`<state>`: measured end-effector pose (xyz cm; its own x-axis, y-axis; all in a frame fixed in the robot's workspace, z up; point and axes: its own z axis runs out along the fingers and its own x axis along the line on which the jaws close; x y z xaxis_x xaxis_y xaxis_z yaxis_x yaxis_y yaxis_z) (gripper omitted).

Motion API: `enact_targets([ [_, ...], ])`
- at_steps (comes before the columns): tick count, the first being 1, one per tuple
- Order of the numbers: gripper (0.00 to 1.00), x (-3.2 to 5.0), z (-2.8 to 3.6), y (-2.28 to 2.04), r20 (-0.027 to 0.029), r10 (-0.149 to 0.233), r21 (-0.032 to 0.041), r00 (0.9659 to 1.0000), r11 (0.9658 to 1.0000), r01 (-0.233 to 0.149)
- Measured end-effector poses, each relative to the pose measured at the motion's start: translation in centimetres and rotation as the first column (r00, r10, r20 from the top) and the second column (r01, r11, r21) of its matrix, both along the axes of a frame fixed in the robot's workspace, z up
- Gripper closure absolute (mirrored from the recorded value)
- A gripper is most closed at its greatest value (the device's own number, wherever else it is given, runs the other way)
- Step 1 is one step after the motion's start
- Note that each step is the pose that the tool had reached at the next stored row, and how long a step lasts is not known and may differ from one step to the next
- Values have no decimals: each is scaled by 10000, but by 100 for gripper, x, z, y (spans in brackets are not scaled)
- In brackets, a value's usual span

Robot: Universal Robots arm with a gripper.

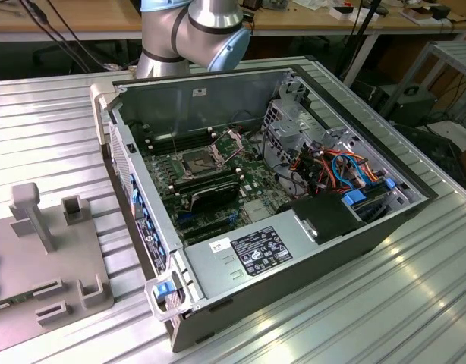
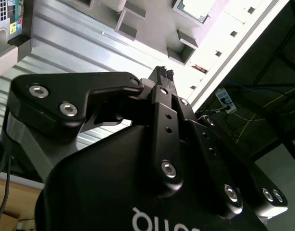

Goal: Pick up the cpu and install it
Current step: 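Reach for the cpu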

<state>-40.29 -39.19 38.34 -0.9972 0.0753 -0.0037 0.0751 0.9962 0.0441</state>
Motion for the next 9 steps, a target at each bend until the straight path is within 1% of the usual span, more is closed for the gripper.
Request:
enact_targets([
  [1, 89, -6, -10, -9, -25, 0, 0, 10000, 10000, 0],
  [5, 89, -32, -38, -36, -74, 0, -1, 10000, 10000, 0],
  [9, 89, -48, -53, -47, -96, 0, 0, 10000, 10000, 0],
])
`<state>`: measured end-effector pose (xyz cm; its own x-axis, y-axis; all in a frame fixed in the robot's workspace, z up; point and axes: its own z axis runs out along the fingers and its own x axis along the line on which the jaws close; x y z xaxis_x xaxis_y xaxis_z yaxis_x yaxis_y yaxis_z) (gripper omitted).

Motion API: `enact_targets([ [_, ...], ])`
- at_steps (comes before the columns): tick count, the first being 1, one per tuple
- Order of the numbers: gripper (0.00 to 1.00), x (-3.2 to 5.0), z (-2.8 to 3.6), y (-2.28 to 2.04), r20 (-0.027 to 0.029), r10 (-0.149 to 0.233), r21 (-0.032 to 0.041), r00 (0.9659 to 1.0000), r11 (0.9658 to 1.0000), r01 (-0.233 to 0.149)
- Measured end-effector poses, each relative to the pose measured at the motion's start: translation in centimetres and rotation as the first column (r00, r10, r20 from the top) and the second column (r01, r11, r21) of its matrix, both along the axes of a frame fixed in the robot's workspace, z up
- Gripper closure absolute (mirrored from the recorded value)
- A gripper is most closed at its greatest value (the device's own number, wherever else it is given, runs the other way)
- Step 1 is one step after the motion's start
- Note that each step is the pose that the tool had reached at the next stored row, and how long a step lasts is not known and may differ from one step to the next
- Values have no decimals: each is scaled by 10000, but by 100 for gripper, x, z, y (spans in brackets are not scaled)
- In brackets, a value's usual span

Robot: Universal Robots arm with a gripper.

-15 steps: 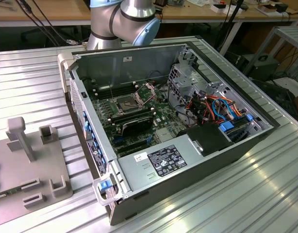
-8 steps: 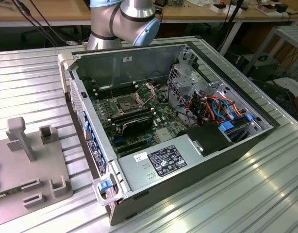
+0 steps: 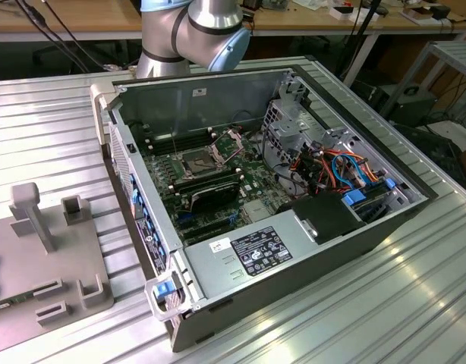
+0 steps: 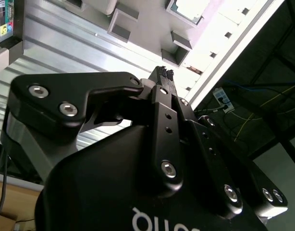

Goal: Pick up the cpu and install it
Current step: 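Reach for the cpu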

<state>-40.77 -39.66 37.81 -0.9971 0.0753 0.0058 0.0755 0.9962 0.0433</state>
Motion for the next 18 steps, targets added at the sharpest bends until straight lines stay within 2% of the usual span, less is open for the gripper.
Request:
enact_targets([
  [9, 89, -5, -8, -3, 2, -2, 2, 10000, 10000, 2],
  [15, 89, -33, -43, -61, -1, 1, 0, 10000, 10000, -1],
  [18, 89, -42, -68, -75, 0, -1, 0, 10000, 10000, 1],
])
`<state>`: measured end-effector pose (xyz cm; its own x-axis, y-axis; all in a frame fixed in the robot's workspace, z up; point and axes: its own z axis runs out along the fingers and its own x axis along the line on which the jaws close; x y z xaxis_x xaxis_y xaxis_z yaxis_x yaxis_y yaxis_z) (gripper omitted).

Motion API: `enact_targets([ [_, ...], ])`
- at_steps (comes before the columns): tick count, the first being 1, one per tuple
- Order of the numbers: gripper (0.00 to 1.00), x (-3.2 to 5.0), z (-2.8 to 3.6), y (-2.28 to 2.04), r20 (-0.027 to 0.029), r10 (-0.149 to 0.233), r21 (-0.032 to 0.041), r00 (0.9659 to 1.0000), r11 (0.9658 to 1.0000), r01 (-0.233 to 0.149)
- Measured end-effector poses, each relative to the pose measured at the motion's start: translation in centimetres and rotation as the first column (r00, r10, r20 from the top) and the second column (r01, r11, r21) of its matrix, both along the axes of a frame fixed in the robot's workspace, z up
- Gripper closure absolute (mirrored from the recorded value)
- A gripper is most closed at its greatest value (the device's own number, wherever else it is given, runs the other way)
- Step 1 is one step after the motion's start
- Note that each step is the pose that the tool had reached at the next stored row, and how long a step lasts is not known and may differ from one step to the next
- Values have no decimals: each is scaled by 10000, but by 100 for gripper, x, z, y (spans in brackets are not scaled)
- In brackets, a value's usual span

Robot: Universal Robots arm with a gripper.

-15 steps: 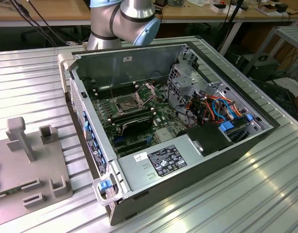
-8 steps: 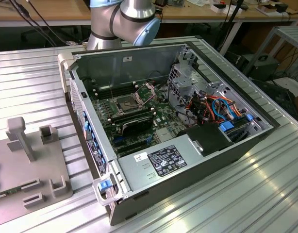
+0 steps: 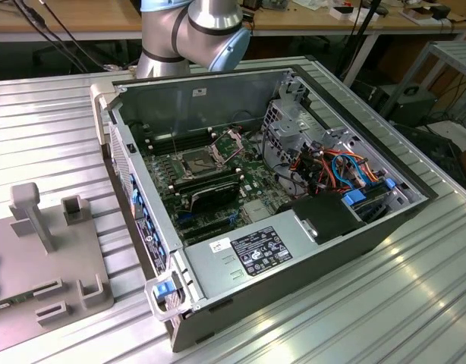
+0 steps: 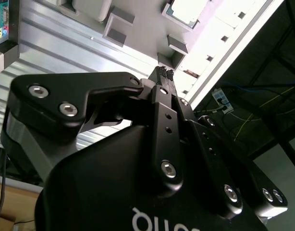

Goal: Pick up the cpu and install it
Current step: 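Reach for the cpu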

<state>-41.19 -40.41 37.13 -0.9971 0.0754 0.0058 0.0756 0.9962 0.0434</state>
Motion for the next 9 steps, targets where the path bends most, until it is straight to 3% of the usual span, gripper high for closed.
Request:
enact_targets([
  [9, 89, -23, -177, -28, 0, 3, 0, 10000, 10000, -3],
])
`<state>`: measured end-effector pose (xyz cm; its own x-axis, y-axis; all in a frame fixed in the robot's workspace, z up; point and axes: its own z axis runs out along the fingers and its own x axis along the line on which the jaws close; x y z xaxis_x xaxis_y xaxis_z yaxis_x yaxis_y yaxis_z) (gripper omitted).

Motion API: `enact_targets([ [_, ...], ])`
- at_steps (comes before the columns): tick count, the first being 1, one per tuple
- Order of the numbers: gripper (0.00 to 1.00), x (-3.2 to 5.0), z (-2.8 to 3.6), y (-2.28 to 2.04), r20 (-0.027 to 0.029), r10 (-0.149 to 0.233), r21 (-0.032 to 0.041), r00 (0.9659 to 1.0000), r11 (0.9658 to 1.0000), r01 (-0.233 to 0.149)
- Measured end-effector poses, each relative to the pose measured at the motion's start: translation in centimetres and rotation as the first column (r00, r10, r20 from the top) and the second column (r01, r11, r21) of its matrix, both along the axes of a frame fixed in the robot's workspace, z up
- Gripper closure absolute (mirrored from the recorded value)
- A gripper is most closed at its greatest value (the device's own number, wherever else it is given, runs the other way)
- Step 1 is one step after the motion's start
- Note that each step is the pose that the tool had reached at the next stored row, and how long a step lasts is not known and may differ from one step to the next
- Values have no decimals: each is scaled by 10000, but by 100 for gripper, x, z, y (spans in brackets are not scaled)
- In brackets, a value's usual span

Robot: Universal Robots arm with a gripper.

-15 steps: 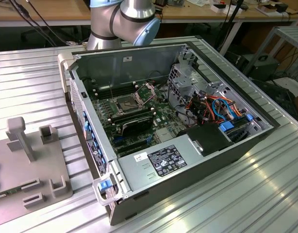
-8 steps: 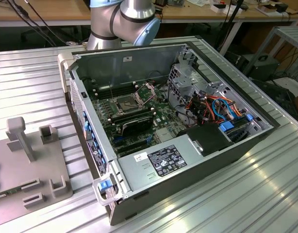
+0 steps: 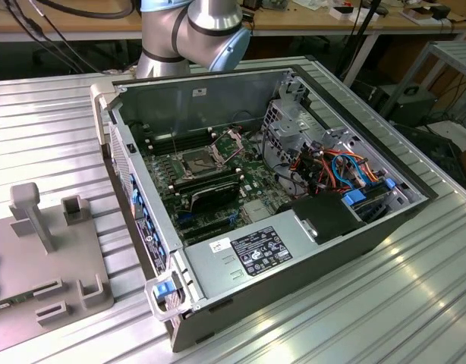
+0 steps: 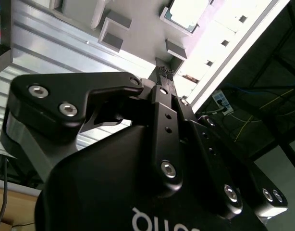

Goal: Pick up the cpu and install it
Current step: 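Reach for the cpu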

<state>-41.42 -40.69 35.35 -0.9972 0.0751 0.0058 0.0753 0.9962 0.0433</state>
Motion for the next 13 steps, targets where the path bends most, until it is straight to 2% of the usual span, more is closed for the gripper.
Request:
enact_targets([
  [9, 89, -33, -166, -1, 0, -2, 0, 10000, 10000, 2],
  [13, 89, -48, -196, -1, -2, -1, -1, 10000, 10000, 1],
])
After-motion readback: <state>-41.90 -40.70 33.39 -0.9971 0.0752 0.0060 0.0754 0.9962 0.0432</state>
